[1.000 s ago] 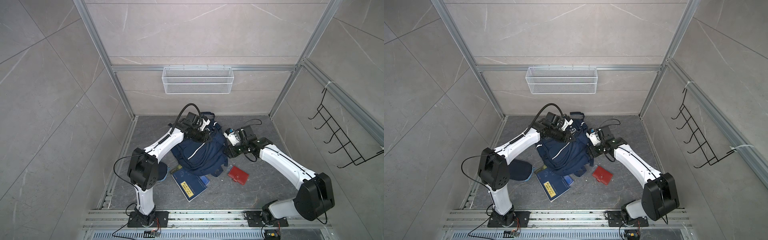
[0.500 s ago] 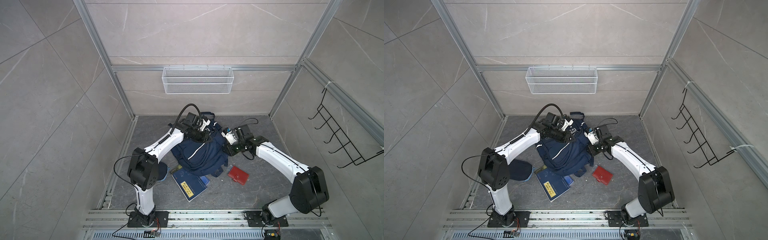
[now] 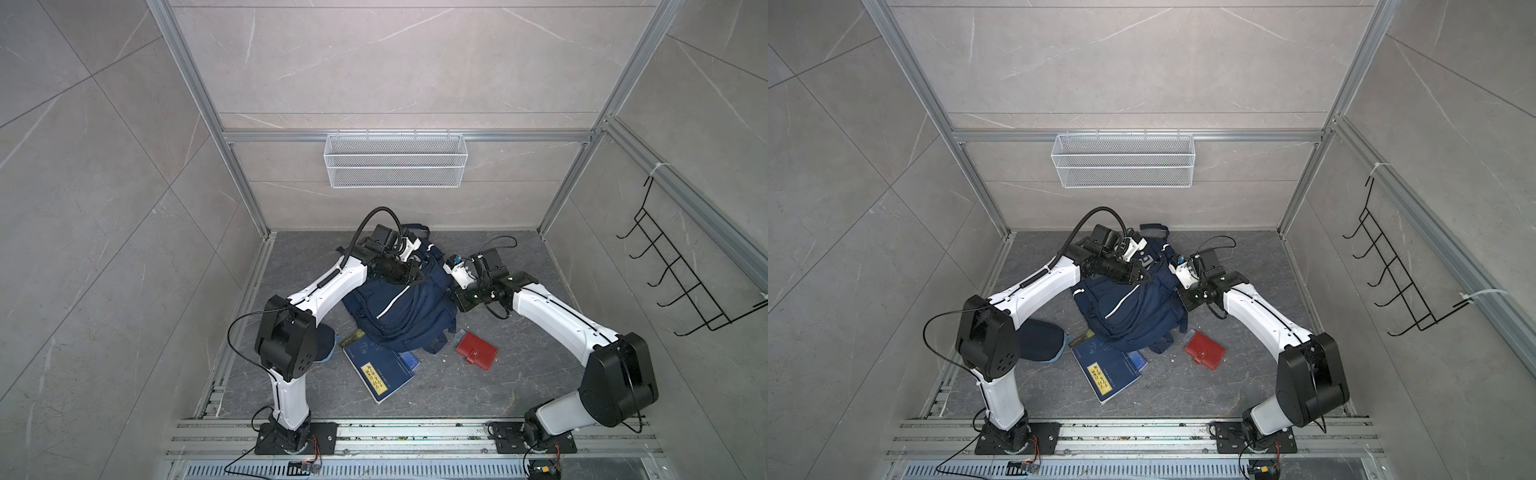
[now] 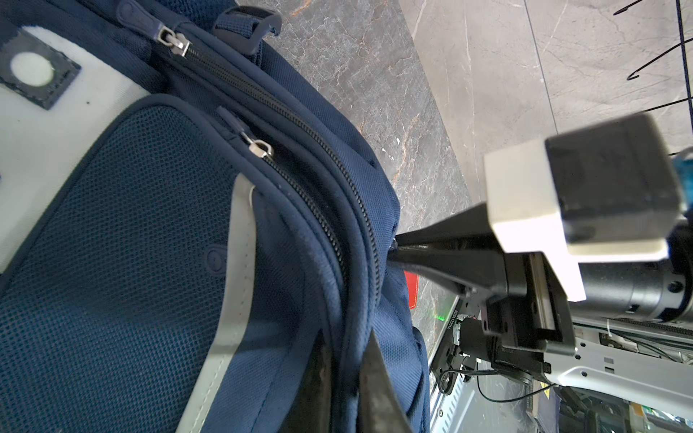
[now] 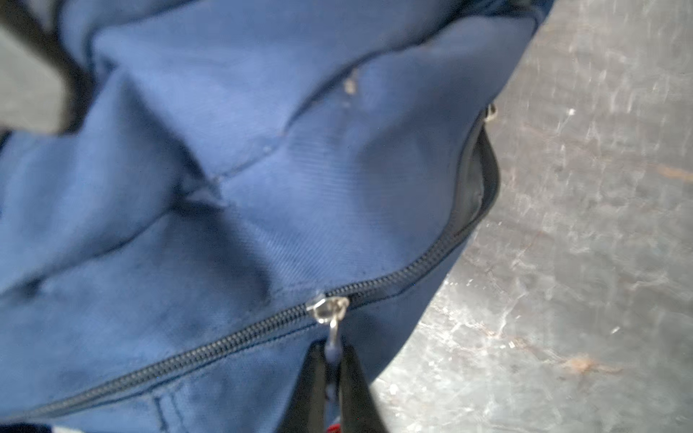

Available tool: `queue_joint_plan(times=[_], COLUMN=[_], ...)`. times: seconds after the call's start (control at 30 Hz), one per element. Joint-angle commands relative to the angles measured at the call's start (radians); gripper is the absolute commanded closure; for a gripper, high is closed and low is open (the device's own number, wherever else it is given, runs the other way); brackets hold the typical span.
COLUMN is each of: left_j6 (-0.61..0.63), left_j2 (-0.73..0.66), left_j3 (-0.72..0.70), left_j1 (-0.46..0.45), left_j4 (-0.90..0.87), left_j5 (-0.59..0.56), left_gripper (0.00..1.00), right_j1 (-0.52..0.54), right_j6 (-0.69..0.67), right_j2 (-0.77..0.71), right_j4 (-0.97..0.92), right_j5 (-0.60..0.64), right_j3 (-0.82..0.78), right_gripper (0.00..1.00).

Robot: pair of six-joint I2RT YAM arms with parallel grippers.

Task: Pack books, pencil case, and school supplies into a backpack
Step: Unzip the student bag at the top-center of the table.

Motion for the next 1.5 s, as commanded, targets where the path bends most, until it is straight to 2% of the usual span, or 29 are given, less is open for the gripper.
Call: queue_joint_plan(times=[0.0,0.23,0.53,0.83,1.13,1.27,1.47], left_j6=[-0.025,-0.035,-0.194,-0.315,-0.494,-0.595,-0.676], left_j2=[-0.045,0.019,0.081,0.146,0.194,0.230,0.280], left_j3=[0.036,0.144,0.156,0.204,0.234,0.303,0.427], left_j1=[-0.001,0.003,0.037,0.047,0.051,0.059,0.064], left_j4=[0.122,0.087,0.237,0.307,0.401,0.374,0.306], left_j5=[0.101,0.034,0.004,-0.068,-0.092,-0.125,-0.177], left_gripper=[1.00,1.00,1.00,1.00,1.00,1.00,1.00], right_j1=[-0.001,0.043,0.200,0.281,0.288,0.289,0.289], right_j6=[-0.031,-0.072,-0.074,-0.033,-0.023,0.002,0.034], right_j2=[-0.004,-0.063,-0.085,-0.094,-0.045,-0.044,-0.068], right_j4=[-0.009,-0.058,-0.159,-0.175,-0.072,-0.021,0.010], right_j5=[0.001,-0.024,-0.026,-0.050,-0.068,-0.094,-0.123], right_j3=[-0.008,-0.027,0.033,0.043,0.024,-0.004,-0.033], right_gripper=[1.00,1.00,1.00,1.00,1.00,1.00,1.00])
